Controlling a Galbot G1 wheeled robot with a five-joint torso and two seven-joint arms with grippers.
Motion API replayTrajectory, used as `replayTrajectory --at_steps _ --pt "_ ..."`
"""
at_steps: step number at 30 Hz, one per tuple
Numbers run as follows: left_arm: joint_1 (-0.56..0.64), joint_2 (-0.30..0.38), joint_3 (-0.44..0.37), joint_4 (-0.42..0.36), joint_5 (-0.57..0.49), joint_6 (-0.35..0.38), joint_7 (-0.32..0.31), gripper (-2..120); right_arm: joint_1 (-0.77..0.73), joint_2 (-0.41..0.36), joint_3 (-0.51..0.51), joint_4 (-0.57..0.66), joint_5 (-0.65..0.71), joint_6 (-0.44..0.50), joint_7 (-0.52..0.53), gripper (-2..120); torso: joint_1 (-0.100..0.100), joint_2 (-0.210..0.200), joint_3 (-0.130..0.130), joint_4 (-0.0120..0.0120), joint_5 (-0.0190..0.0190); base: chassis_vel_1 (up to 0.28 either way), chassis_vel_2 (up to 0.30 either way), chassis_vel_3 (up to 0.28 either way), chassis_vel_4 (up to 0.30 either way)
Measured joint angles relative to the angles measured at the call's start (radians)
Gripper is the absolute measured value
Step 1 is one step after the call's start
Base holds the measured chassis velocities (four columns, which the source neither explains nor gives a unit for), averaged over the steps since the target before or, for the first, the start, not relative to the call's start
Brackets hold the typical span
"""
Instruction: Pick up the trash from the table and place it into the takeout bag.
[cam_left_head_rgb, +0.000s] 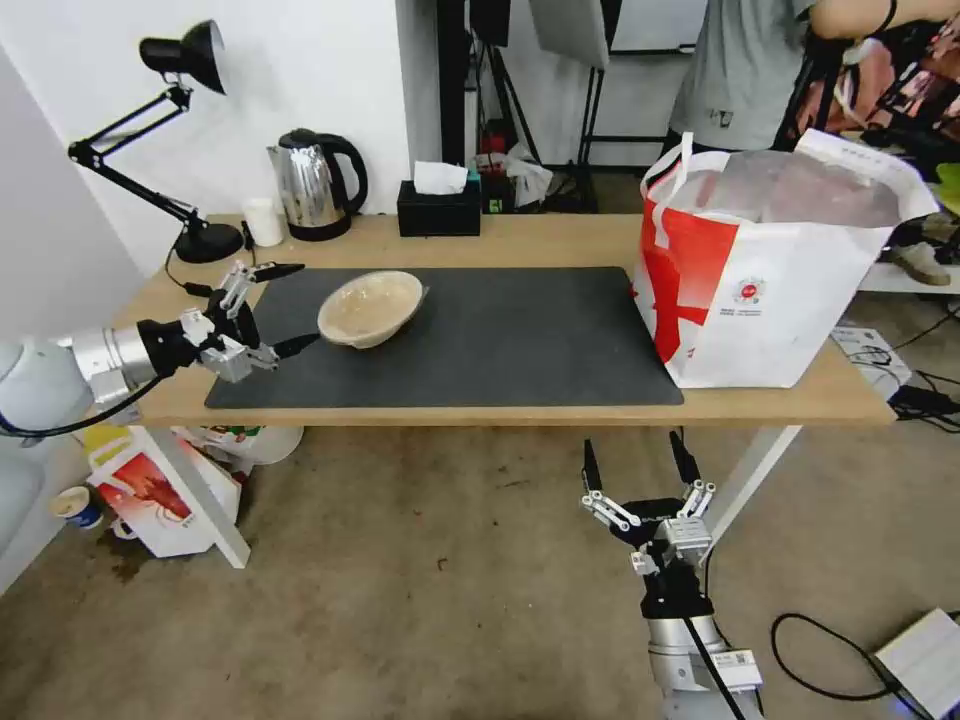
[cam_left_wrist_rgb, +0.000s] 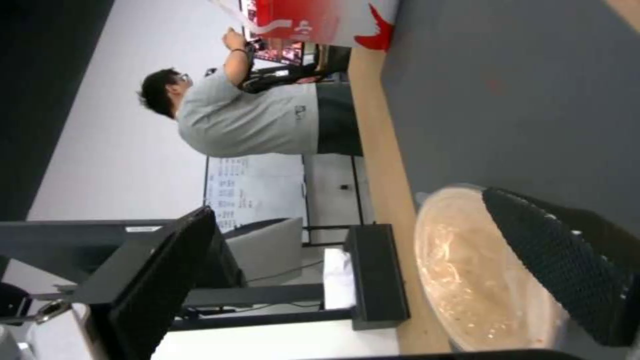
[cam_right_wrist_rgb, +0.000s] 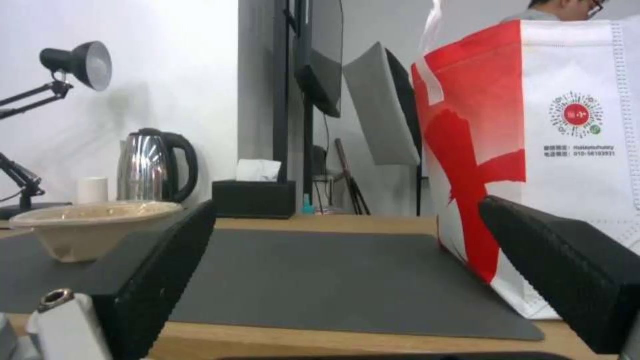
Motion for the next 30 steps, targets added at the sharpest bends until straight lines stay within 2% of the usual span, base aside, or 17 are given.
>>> replayTrajectory --at_steps 8,21,30 --pt "-0.023 0.015 0.018 -0.004 0.02 0.0 0.025 100 0.0 0.0 0.0 0.0 0.0 0.0 0.0 100 0.0 0.0 0.0 -0.0003 0.0001 0.0 0.0 0.0 0.0" --pt "-0.099 -0.041 0.057 0.066 0.102 0.0 0.037 100 0.0 0.0 0.0 0.0 0.0 0.0 0.0 100 0.0 0.0 0.0 -0.0003 0.0002 0.0 0.0 0.0 0.0" --pt "-0.126 -0.065 0.086 0.085 0.122 0.0 0.049 100 0.0 0.0 0.0 0.0 0.0 0.0 0.0 100 0.0 0.0 0.0 -0.0003 0.0001 0.0 0.0 0.0 0.0"
